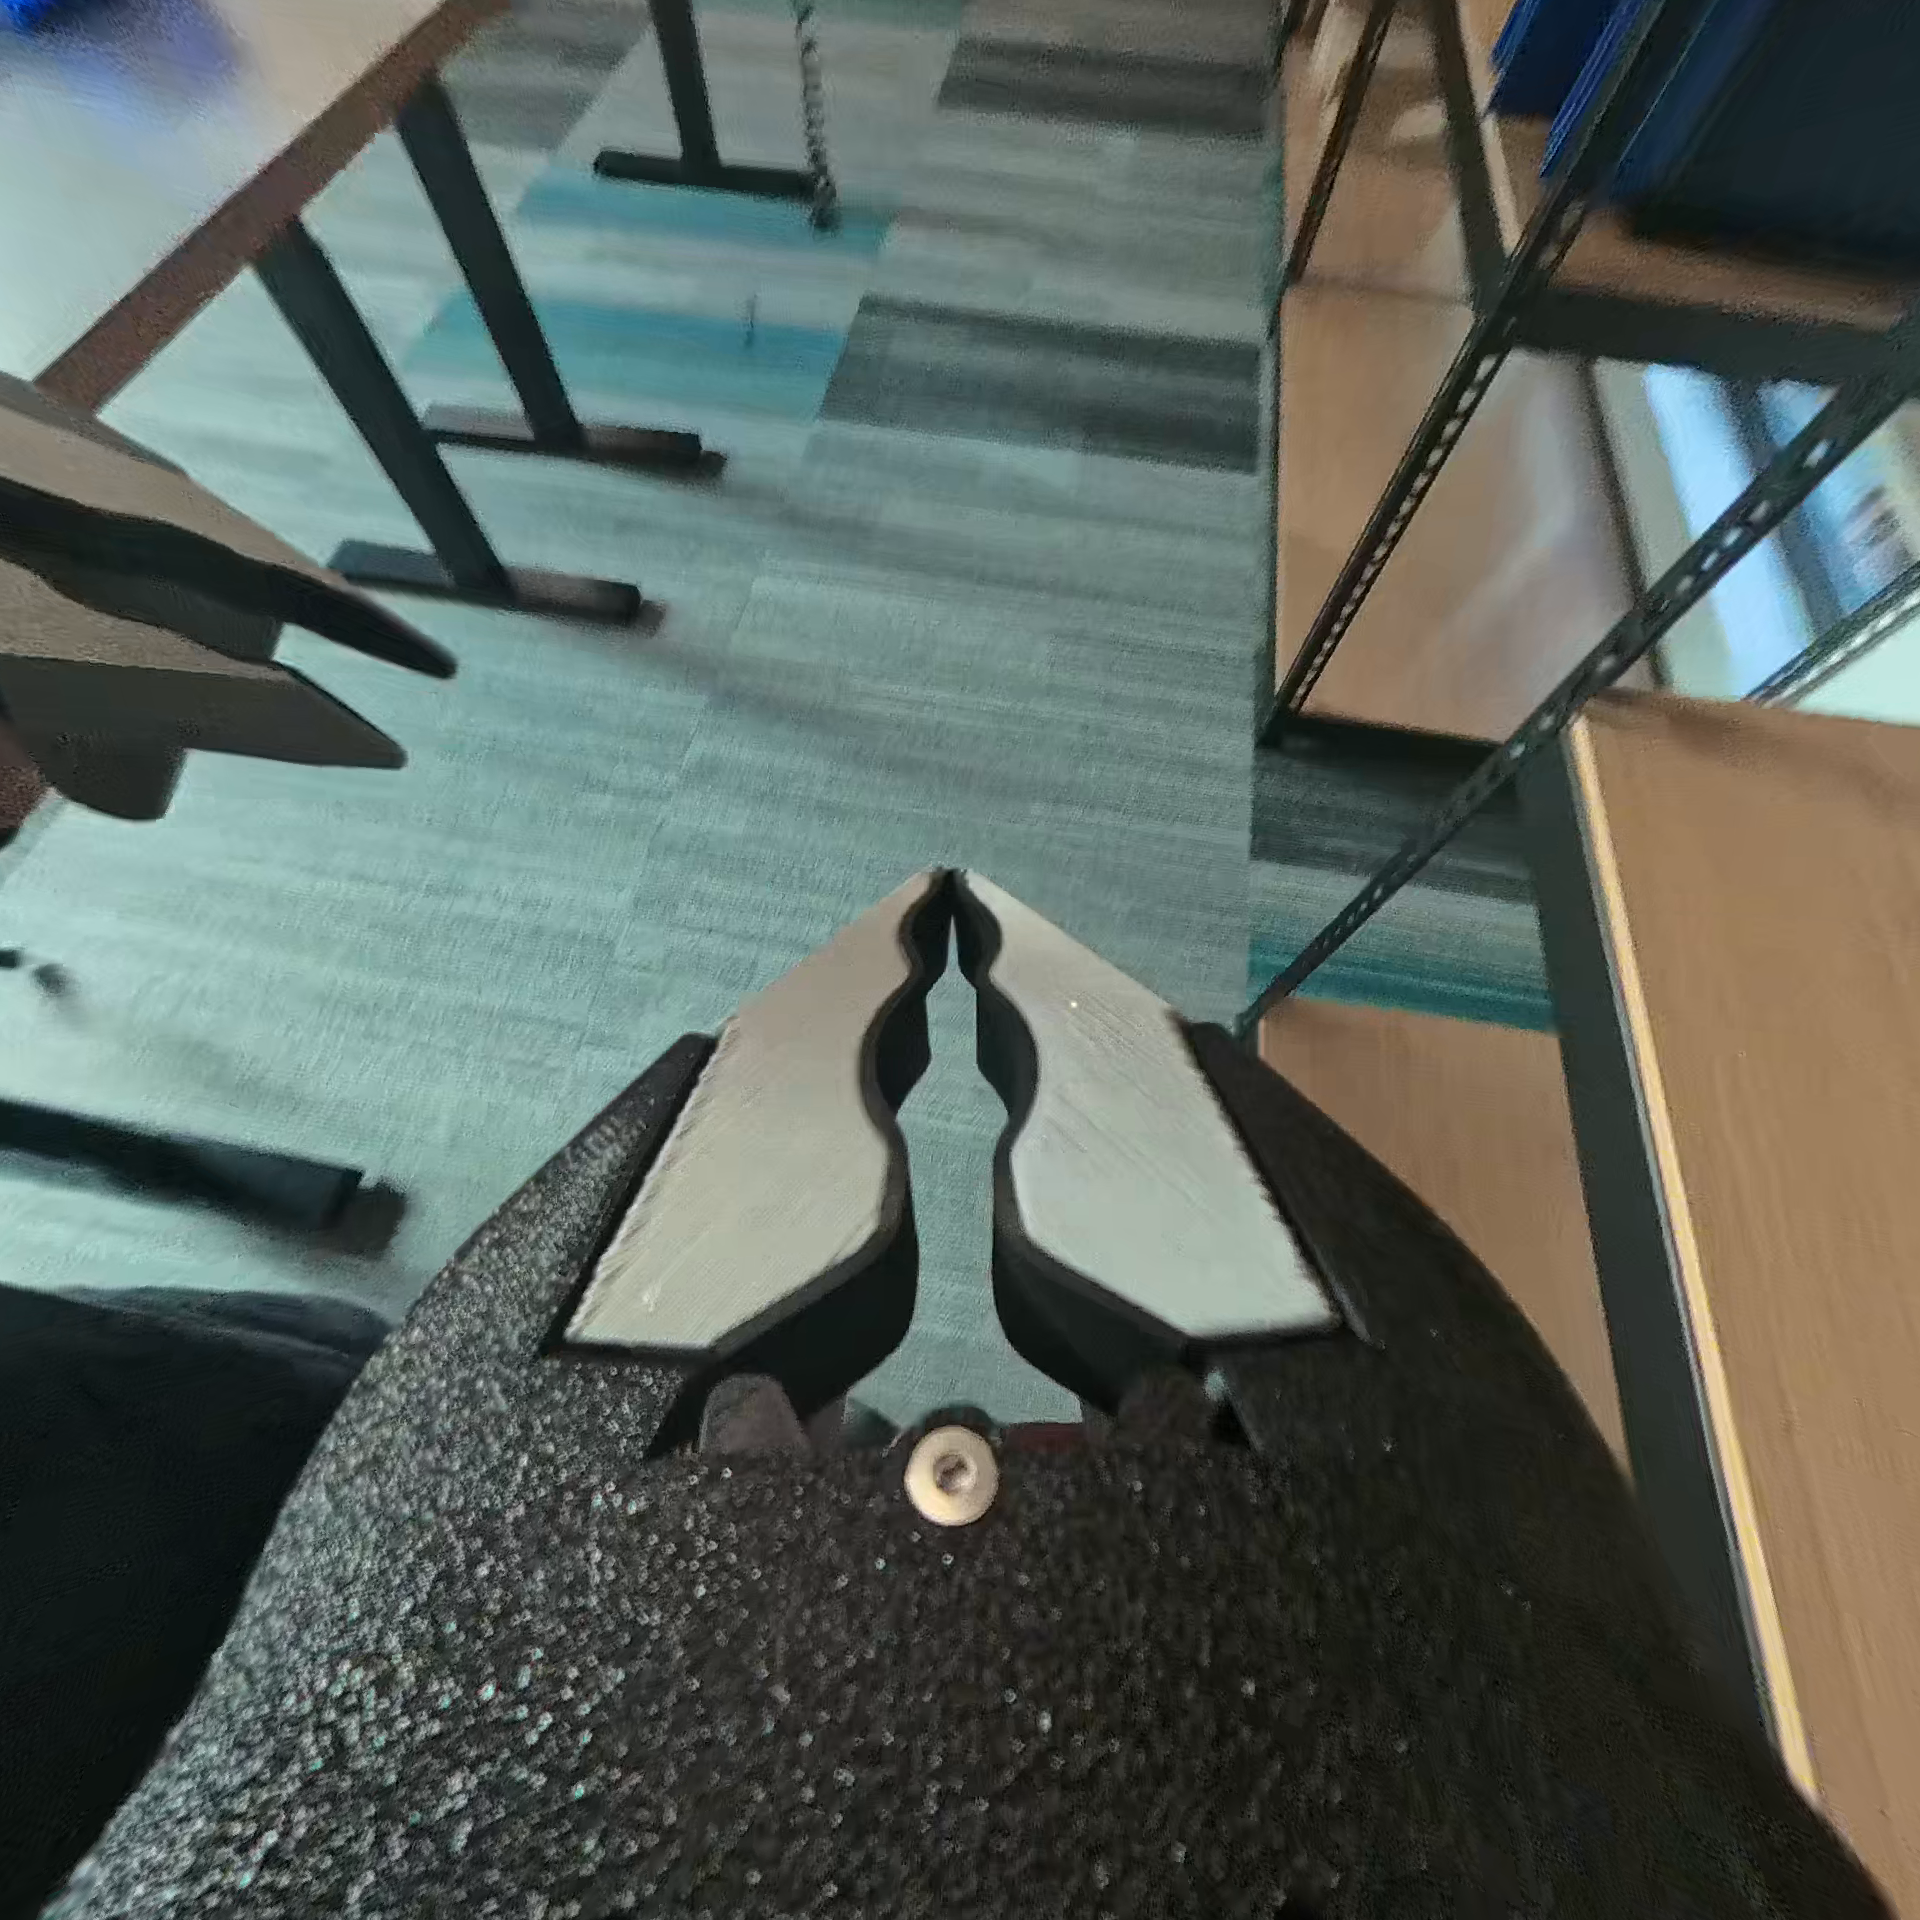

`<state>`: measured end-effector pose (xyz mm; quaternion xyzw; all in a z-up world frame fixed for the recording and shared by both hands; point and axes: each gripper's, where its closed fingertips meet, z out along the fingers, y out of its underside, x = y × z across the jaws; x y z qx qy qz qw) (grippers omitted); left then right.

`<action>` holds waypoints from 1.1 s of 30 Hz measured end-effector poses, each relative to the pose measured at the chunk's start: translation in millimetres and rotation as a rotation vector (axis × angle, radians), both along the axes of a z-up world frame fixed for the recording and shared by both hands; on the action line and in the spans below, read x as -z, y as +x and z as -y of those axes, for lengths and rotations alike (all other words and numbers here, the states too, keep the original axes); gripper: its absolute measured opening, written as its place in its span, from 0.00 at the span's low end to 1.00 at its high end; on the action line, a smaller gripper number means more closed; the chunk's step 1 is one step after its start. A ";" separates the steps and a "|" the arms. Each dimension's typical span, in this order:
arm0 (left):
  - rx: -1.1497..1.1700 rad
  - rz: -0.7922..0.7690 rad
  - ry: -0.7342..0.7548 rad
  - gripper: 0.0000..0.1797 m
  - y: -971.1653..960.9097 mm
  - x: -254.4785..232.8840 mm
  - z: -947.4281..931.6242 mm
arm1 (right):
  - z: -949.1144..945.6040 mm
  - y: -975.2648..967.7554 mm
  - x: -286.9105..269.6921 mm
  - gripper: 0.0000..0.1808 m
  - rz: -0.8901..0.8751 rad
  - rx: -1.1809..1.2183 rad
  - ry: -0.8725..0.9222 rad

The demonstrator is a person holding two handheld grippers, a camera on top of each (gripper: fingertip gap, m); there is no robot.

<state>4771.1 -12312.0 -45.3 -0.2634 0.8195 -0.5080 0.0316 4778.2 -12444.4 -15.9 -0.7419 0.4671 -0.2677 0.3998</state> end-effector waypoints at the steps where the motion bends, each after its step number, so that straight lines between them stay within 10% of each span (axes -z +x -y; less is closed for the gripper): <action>1: -0.009 -0.021 -0.035 0.16 12.2 -1.9 -2.9 | -1.1 15.2 0.2 0.00 0.015 0.010 -0.021; 15: -0.201 -0.187 0.132 0.14 230.9 50.8 -94.4 | -52.7 305.3 107.6 0.00 -0.145 -0.115 0.093; 33: -0.512 -0.338 0.005 0.13 474.2 39.5 -167.2 | -95.8 614.7 54.8 0.04 -0.084 -0.242 0.134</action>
